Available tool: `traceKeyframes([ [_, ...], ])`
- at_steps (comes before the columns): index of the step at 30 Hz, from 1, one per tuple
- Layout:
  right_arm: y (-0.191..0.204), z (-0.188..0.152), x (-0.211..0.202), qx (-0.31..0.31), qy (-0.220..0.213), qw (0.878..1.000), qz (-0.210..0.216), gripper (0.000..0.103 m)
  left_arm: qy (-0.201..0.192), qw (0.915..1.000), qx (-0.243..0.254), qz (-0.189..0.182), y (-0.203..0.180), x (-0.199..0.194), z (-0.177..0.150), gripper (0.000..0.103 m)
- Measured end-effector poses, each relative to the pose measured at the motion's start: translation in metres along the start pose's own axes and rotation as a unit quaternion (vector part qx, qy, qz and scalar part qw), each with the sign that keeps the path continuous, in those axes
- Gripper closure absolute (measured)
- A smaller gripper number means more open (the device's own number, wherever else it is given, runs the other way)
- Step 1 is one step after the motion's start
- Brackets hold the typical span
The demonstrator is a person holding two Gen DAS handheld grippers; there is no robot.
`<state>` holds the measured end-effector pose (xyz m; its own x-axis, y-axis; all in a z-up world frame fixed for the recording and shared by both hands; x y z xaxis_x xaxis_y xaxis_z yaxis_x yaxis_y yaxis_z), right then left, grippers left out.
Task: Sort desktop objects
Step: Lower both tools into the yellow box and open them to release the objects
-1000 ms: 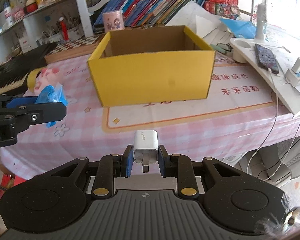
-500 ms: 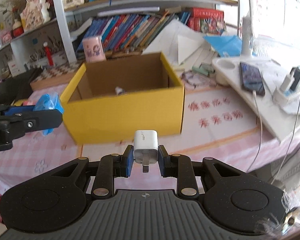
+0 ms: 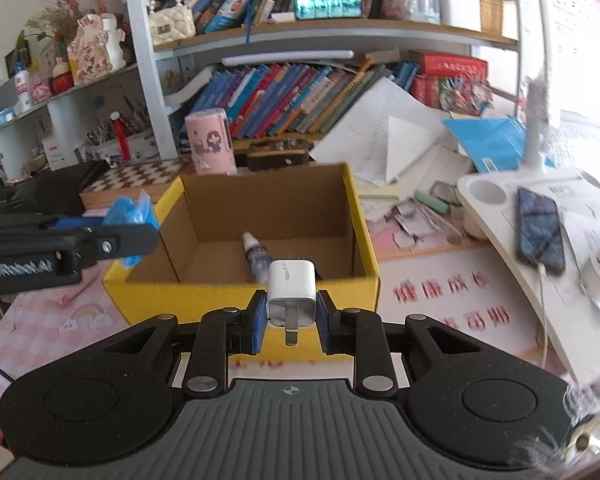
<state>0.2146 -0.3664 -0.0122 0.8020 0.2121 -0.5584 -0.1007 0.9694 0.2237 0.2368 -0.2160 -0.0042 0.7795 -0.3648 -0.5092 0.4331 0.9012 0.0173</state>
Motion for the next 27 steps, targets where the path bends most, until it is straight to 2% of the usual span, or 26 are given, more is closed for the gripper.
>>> traceKeyframes([
  [6, 0.004, 0.034, 0.019, -0.03, -0.023, 0.999, 0.027, 0.08, 0.026, 0.9996, 0.003, 0.014, 0.006, 0.031, 0.003, 0.063],
  [12, 0.009, 0.056, 0.055, -0.071, -0.01, 0.996, 0.047, 0.08, 0.054, 0.9983, 0.005, 0.02, 0.003, 0.062, -0.002, 0.063],
  [21, 0.012, 0.064, 0.126, -0.128, 0.053, 0.989, 0.047, 0.08, 0.123, 0.9914, -0.017, 0.041, 0.014, 0.099, -0.025, 0.062],
  [27, 0.018, 0.046, 0.165, -0.199, 0.124, 0.972, 0.031, 0.08, 0.145, 0.9882, -0.023, 0.045, 0.017, 0.11, -0.033, 0.062],
])
Point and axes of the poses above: each gripper's, at about its wrist camera, not at the fingertips, and x roughly the way its jaws point, y to its left, z to its top, the point moved 8 cm from there along x, roughly the way its jaws point, and after that the axes turned 8 degrees about x, right-handed, at the moved point
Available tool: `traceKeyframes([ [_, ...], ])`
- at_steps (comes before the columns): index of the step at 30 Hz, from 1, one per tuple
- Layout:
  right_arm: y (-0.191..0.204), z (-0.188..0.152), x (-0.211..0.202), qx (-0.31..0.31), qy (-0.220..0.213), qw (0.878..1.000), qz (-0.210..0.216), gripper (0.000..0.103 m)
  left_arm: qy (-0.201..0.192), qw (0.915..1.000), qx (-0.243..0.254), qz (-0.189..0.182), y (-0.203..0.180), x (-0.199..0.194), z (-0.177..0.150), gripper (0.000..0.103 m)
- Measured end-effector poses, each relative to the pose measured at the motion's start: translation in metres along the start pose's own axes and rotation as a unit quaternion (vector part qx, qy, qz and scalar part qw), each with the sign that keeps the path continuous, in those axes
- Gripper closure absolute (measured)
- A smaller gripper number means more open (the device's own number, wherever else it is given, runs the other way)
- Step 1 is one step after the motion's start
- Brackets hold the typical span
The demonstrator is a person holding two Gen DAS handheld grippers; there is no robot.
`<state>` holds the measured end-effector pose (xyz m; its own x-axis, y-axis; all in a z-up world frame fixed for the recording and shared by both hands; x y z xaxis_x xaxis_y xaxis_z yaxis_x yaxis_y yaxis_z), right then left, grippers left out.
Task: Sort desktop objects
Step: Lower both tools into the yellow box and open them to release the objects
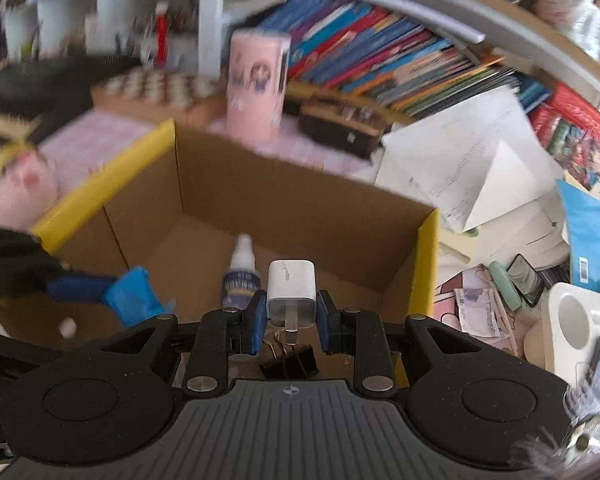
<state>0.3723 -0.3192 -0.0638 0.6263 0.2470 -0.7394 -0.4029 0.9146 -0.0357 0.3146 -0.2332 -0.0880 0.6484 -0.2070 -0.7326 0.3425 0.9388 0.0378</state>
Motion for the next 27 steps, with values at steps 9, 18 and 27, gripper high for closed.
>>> traceKeyframes([
  [9, 0.0, -0.015, 0.03, -0.012, 0.066, 0.998, -0.005, 0.08, 0.015, 0.9999, -0.008, -0.002, 0.002, 0.008, -0.001, 0.062],
  [18, 0.0, -0.015, 0.03, -0.003, 0.071, 0.997, 0.0, 0.08, 0.01, 0.9999, -0.012, -0.001, 0.001, 0.006, -0.001, 0.061],
  [27, -0.005, -0.01, 0.022, 0.018, 0.043, 0.999, 0.002, 0.072, -0.019, 0.9998, 0.006, 0.003, -0.007, -0.013, 0.004, 0.036],
])
Point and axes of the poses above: each gripper's, at about its wrist camera, not at the fingertips, and x roughly the way its jaws point, y to its left, z to its top, the point moved 8 cm from there along x, roughly the way its jaws point, and after that the axes turned 8 degrees about x, right-handed, at the moved point
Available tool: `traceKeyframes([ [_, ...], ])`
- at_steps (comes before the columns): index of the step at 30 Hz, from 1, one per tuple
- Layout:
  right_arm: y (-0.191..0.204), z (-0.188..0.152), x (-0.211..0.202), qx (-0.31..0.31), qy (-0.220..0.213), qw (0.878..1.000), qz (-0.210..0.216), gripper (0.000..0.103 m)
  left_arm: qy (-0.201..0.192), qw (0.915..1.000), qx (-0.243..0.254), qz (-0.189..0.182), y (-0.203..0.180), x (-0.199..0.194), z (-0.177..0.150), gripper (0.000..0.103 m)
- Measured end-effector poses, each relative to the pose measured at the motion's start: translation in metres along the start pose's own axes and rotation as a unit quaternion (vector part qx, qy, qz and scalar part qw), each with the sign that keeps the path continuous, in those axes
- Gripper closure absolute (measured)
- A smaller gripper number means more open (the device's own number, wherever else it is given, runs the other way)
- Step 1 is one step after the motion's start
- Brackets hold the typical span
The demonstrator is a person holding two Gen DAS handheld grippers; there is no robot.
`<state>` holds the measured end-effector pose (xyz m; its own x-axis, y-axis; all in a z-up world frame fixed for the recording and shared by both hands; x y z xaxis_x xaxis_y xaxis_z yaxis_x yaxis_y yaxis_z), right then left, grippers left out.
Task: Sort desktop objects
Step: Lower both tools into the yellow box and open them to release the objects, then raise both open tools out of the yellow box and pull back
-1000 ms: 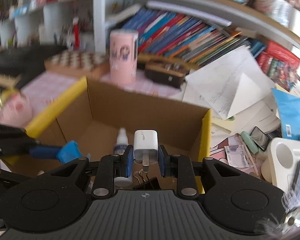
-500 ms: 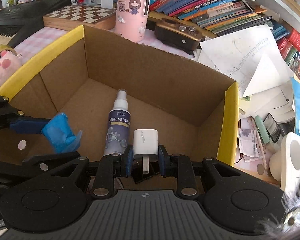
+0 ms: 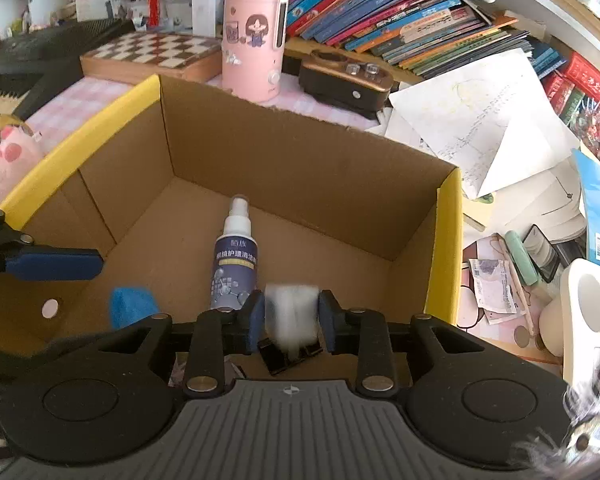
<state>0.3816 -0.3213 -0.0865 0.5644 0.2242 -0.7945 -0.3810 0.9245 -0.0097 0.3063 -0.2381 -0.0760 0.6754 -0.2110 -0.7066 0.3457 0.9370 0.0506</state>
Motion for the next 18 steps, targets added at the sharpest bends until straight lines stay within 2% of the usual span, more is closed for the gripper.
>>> traceKeyframes([
  [2, -0.001, 0.001, -0.007, 0.013, -0.013, 1.0, 0.004, 0.069, -0.011, 0.9999, 0.007, 0.004, -0.001, -0.008, 0.002, 0.031],
  [3, -0.002, 0.003, -0.013, 0.02, -0.023, 1.0, 0.006, 0.058, -0.019, 0.9998, 0.004, 0.003, -0.001, -0.014, 0.003, 0.03],
  [5, -0.004, 0.005, -0.027, 0.038, -0.048, 0.998, 0.008, 0.045, -0.034, 0.9994, 0.002, 0.007, 0.0, -0.025, 0.006, 0.03],
  [10, -0.013, 0.01, -0.065, 0.08, -0.105, 0.991, 0.011, 0.045, -0.072, 0.9972, -0.008, 0.021, 0.007, -0.054, 0.013, 0.028],
  [13, -0.017, 0.01, -0.087, 0.102, -0.137, 0.985, 0.004, 0.038, -0.093, 0.995, -0.021, 0.033, 0.013, -0.074, 0.015, 0.018],
  [18, -0.018, -0.002, -0.123, 0.124, -0.174, 0.977, -0.005, 0.033, -0.117, 0.9914, -0.041, 0.042, 0.023, -0.102, 0.011, 0.017],
])
Point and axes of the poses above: each gripper's, at about its wrist camera, not at the fingertips, and x roughly the way its jaws point, y to its left, z to its top, the point moved 8 cm from there along x, roughly the way its jaws point, and after that the axes turned 8 degrees about x, right-handed, at the moved point
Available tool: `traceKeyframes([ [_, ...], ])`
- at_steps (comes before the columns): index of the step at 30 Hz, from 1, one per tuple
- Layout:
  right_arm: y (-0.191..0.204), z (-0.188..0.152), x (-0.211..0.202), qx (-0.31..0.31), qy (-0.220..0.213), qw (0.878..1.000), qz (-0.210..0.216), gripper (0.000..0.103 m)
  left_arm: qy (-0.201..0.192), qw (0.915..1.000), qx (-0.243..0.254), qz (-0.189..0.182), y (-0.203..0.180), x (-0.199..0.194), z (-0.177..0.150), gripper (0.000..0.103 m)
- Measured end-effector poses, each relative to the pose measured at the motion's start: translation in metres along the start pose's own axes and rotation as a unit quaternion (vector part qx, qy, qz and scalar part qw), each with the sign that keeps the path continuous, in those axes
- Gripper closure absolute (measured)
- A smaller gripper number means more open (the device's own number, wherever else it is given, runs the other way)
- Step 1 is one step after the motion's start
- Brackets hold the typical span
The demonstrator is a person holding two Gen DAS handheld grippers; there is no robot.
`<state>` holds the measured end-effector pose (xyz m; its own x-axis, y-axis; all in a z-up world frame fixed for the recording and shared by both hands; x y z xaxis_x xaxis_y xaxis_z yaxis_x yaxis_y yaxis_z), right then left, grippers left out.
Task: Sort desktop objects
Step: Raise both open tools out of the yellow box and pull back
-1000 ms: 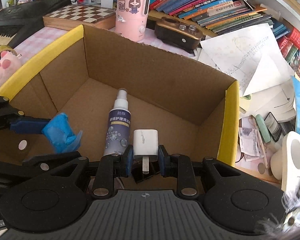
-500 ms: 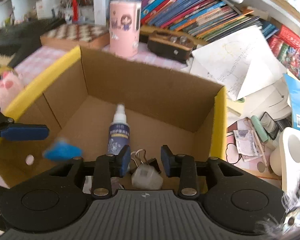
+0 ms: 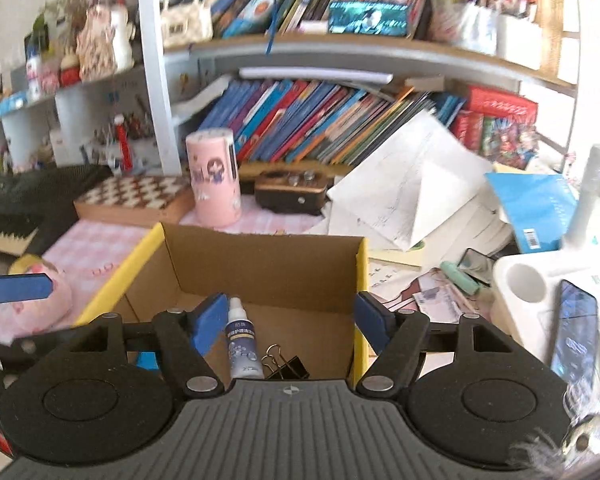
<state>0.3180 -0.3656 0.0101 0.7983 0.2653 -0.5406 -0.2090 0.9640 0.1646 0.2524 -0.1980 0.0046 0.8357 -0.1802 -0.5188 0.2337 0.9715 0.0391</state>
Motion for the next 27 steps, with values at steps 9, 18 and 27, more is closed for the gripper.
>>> traceKeyframes([
  [9, 0.002, -0.026, -0.046, 0.02, -0.045, 0.998, -0.044, 0.026, -0.006, 0.9995, -0.02, 0.025, 0.028, -0.032, -0.023, 0.016],
  [18, 0.013, -0.074, -0.071, 0.068, -0.043, 0.993, -0.085, 0.023, 0.011, 0.999, -0.012, 0.04, 0.049, -0.064, -0.063, 0.016],
  [27, 0.053, -0.119, -0.092, 0.082, -0.016, 0.991, -0.107, 0.021, 0.026, 0.9991, -0.012, 0.031, 0.065, -0.095, -0.102, 0.012],
])
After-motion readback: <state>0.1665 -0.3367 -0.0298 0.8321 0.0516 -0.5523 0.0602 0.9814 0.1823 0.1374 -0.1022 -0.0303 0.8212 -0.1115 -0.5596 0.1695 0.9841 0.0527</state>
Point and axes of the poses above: each gripper's, at about its wrist camera, not at the fingertips, and x roughly the way its jaws point, y to its left, z to its top, the point moved 8 cm from there along x, roughly the way its jaws point, and after that the axes turned 8 degrees about x, right-handed, at the moved point
